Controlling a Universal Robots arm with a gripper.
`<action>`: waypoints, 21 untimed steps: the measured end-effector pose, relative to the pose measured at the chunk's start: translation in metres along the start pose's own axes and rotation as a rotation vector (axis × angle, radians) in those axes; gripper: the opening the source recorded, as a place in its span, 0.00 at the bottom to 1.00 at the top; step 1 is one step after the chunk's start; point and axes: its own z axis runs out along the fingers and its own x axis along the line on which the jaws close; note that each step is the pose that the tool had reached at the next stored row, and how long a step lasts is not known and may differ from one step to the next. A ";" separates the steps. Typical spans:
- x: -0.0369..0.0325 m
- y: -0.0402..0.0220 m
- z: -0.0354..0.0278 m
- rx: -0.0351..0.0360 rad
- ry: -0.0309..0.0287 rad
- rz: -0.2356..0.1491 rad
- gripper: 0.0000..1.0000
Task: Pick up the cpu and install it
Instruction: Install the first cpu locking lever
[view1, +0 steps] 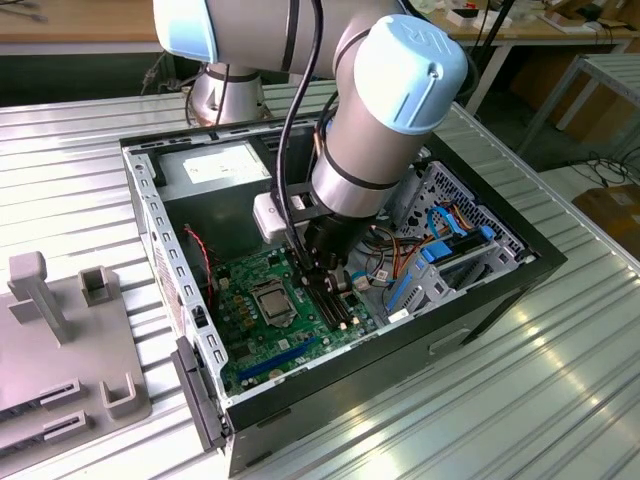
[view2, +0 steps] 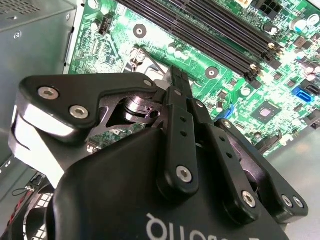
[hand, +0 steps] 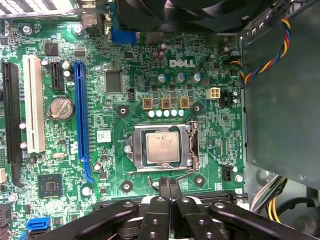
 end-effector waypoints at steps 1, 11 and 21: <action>0.0005 0.0001 -0.0001 -0.0002 0.0002 -0.002 0.11; 0.0063 0.0014 -0.0002 -0.0013 0.0010 -0.014 0.11; 0.0083 0.0012 0.0063 -0.0015 0.0013 -0.017 0.11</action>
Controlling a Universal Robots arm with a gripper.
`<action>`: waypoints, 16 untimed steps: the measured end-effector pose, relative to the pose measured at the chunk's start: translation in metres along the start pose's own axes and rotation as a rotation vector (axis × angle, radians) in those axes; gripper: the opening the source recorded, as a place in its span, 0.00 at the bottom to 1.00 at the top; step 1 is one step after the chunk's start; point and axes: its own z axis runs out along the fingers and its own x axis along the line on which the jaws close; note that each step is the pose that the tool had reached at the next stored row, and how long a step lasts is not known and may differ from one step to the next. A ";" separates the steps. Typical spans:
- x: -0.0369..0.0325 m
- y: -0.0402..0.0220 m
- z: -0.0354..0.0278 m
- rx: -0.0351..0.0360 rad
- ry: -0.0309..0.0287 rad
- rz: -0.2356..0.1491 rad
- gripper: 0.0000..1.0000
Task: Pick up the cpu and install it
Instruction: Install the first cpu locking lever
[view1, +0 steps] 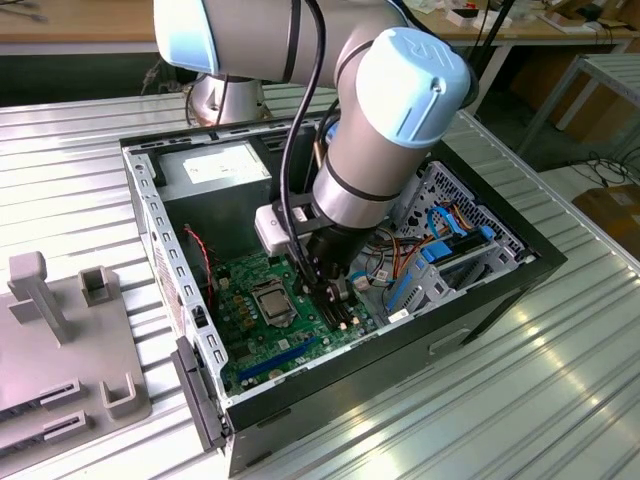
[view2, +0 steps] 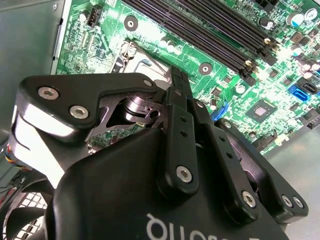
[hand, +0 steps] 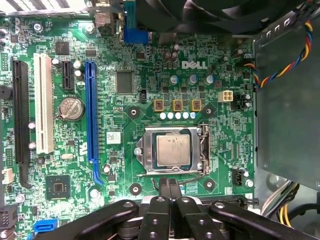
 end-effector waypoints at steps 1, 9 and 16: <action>0.0001 0.0000 0.0008 0.0000 0.0000 0.000 0.11; 0.0007 -0.0002 0.0048 0.0000 -0.0002 0.000 0.11; 0.0013 -0.0003 0.0062 0.0000 0.0000 0.000 0.11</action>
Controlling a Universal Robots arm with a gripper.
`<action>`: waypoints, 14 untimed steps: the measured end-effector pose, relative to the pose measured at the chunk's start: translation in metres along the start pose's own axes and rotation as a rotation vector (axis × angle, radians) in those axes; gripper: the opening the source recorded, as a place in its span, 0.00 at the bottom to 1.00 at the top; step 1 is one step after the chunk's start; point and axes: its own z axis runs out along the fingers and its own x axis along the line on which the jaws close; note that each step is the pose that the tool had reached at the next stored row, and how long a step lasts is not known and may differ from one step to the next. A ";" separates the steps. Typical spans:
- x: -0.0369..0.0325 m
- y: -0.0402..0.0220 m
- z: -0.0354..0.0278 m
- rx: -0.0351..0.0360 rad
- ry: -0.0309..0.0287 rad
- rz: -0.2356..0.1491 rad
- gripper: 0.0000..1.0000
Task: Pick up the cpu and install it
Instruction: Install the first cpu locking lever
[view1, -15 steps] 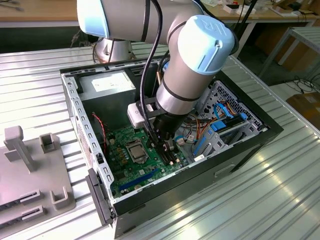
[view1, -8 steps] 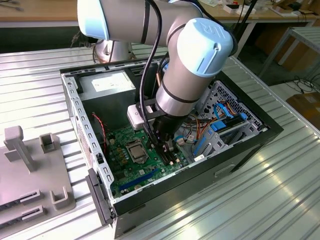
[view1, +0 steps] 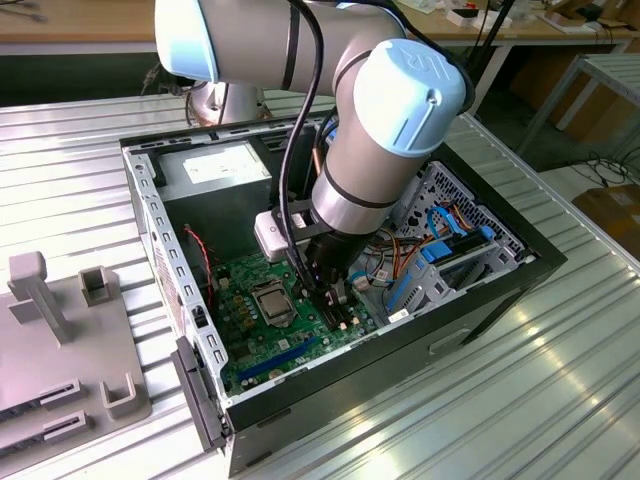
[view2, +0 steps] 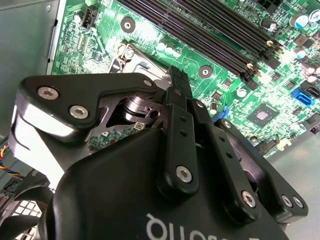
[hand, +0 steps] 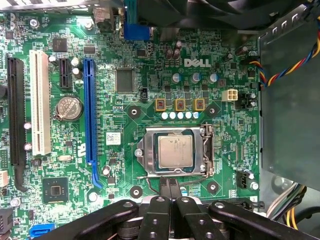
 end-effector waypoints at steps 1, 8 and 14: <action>0.0000 0.0000 0.0000 0.0000 -0.0001 0.000 0.11; 0.0000 0.0001 0.0000 0.0000 0.0004 0.000 0.11; 0.0004 0.0001 0.0016 0.0001 0.0004 0.000 0.11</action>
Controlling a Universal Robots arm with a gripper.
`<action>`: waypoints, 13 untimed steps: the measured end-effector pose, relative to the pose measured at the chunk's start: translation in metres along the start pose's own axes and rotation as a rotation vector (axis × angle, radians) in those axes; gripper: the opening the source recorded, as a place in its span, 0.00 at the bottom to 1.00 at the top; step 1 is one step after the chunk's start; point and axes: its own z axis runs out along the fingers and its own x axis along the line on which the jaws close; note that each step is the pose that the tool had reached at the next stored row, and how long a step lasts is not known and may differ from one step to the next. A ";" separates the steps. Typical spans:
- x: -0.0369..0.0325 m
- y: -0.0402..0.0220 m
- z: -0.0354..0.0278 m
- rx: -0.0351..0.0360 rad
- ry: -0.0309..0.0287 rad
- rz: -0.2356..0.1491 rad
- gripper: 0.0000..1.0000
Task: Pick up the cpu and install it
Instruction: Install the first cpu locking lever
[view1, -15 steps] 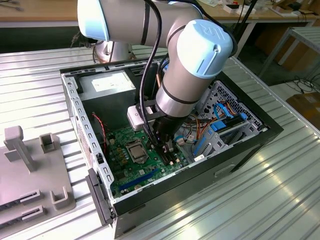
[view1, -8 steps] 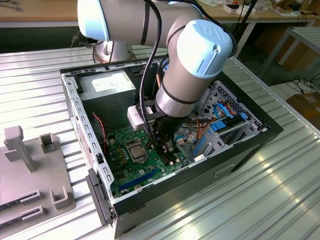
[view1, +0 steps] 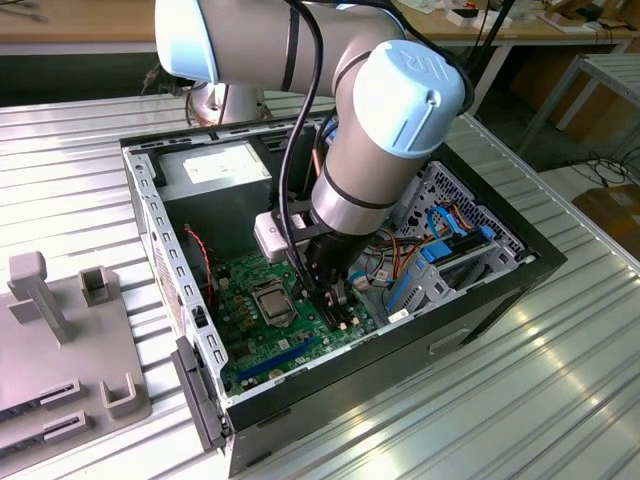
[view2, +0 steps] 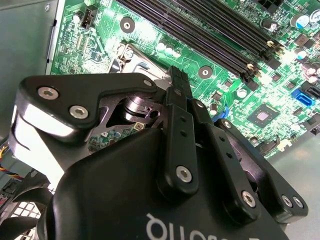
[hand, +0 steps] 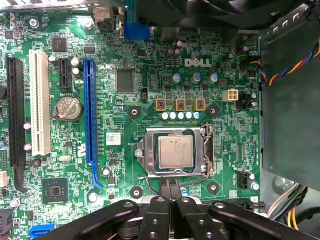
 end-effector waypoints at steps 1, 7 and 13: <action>0.0003 0.0000 0.0005 0.0000 -0.0002 0.000 0.11; 0.0007 -0.0001 0.0014 0.0000 0.0001 0.000 0.11; 0.0009 -0.0003 0.0031 0.0000 0.0018 0.000 0.11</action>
